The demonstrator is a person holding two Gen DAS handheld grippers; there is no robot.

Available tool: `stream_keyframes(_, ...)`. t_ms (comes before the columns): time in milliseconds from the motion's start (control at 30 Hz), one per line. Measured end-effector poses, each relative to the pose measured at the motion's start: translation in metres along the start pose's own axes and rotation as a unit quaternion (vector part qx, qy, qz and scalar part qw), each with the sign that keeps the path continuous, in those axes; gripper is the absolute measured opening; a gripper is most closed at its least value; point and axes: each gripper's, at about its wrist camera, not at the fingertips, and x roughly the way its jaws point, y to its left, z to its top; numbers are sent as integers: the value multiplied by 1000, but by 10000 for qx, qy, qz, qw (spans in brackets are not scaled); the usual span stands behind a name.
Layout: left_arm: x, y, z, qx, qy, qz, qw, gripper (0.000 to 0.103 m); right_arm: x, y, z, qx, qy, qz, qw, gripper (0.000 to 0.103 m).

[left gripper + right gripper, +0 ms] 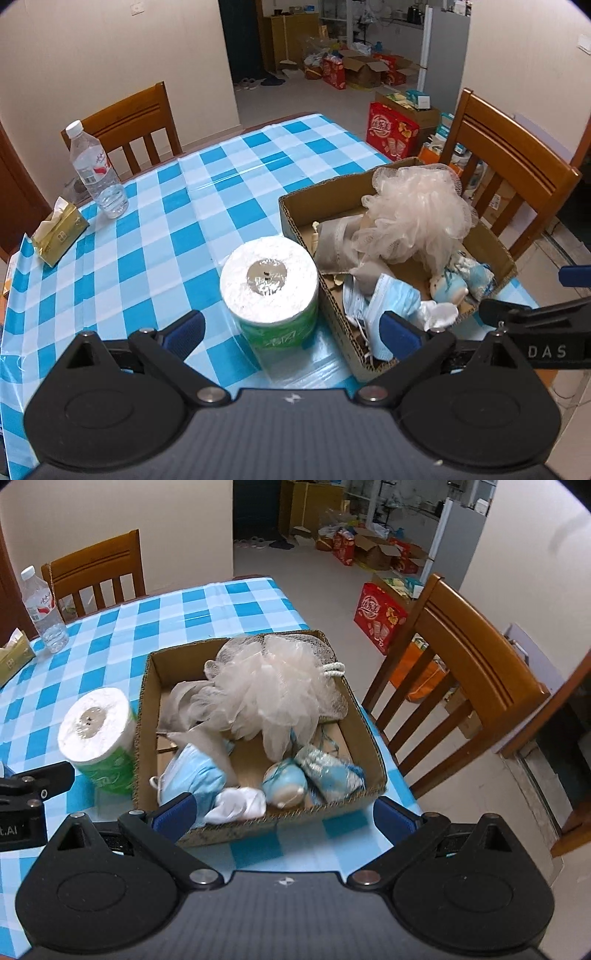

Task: Organize soft objects

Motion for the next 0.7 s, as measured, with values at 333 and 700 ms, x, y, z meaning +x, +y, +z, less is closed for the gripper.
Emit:
stream_keyframes(333, -13, 5, -12, 159, 4, -123, 9998, 100, -23, 17, -19, 140, -42, -121, 9998, 103)
stream_keyframes(700, -17, 6, -15, 183, -25, -160, 9997, 100, -29, 21, -25, 234, -63, -141, 9996, 103)
